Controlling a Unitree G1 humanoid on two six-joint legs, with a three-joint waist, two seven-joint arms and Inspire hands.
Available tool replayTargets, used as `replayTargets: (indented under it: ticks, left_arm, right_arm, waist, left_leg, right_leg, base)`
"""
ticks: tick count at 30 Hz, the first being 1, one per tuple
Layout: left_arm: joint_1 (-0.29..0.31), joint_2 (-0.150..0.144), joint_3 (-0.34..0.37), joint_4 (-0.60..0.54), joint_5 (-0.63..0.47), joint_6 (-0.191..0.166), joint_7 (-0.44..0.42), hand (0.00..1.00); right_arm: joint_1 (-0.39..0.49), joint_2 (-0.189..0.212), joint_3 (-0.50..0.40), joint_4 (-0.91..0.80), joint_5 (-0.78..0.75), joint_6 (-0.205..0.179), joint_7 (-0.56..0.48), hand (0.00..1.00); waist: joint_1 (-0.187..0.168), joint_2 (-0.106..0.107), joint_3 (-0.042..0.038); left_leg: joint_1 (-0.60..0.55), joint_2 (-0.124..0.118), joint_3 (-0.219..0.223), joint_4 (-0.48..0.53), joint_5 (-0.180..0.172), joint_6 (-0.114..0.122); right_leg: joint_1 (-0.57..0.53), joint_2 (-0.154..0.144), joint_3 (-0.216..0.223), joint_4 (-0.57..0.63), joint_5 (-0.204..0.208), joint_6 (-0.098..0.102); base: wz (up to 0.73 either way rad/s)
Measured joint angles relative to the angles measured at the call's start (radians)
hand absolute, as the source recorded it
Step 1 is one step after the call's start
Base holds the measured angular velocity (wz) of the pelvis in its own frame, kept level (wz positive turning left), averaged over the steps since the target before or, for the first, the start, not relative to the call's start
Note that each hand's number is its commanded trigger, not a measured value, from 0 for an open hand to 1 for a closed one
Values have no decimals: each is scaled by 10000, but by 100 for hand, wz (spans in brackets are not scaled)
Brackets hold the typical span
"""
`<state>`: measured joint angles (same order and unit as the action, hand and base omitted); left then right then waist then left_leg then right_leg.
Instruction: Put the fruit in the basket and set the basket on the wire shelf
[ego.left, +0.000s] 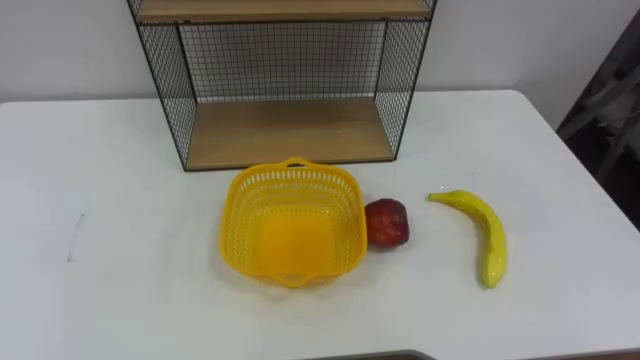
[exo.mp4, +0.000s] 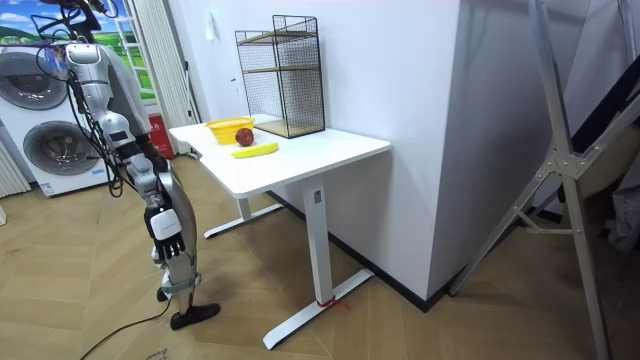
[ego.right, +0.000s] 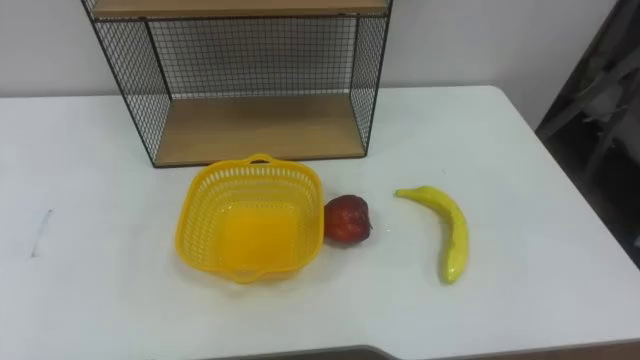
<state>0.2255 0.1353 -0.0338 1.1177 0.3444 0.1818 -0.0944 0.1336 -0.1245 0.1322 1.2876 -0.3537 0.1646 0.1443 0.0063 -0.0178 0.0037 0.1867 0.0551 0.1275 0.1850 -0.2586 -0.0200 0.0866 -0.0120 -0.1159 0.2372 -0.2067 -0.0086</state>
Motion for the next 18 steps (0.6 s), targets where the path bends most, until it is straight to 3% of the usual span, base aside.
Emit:
replayTargets:
  ticks: [18]
  left_arm:
    - [-19,0,6,22,-229,0,11,0]
  right_arm:
    - [-7,-33,0,340,829,59,-22,0]
  waist:
    - [-2,-3,-3]
  left_leg:
    - [-2,-12,-82,15,-1,0]
  right_leg:
    - [0,37,40,46,-30,6]
  base:
    - [0]
